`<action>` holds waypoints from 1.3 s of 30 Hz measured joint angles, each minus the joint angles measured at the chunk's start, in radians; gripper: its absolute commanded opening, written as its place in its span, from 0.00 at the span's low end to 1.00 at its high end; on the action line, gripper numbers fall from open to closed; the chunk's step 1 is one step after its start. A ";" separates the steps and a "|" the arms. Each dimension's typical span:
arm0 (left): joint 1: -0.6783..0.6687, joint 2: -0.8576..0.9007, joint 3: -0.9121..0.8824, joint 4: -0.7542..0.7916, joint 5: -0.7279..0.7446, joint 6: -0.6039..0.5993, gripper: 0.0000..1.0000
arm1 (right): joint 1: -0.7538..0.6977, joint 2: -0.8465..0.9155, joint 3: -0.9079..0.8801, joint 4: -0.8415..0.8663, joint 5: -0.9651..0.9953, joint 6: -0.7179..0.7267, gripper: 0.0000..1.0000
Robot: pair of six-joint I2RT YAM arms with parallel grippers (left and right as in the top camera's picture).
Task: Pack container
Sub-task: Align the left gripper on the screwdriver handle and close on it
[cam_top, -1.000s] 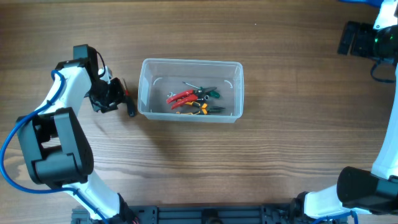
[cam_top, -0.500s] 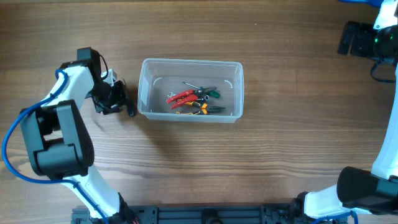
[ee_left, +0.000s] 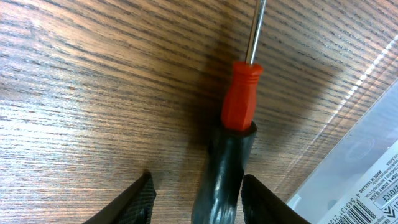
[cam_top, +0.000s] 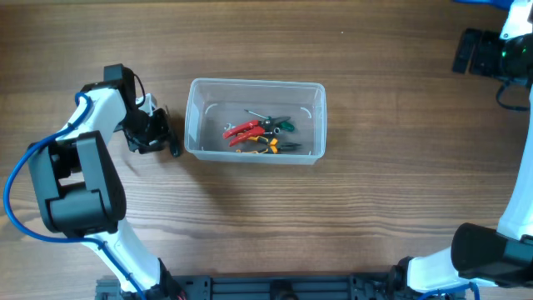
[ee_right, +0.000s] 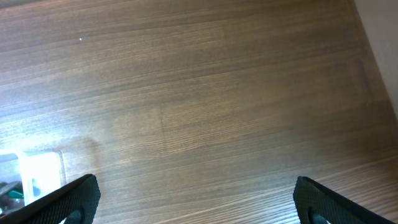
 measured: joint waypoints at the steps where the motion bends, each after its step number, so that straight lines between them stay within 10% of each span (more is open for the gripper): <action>1: 0.000 0.001 0.002 -0.003 0.000 0.000 0.47 | 0.000 0.000 0.000 0.000 0.000 0.000 1.00; 21: -0.003 0.005 0.008 -0.046 -0.171 0.000 0.64 | 0.000 0.000 0.000 0.000 0.000 0.000 1.00; 39: -0.001 0.003 0.013 0.041 -0.178 0.259 0.61 | 0.000 0.000 0.000 0.000 0.000 0.000 1.00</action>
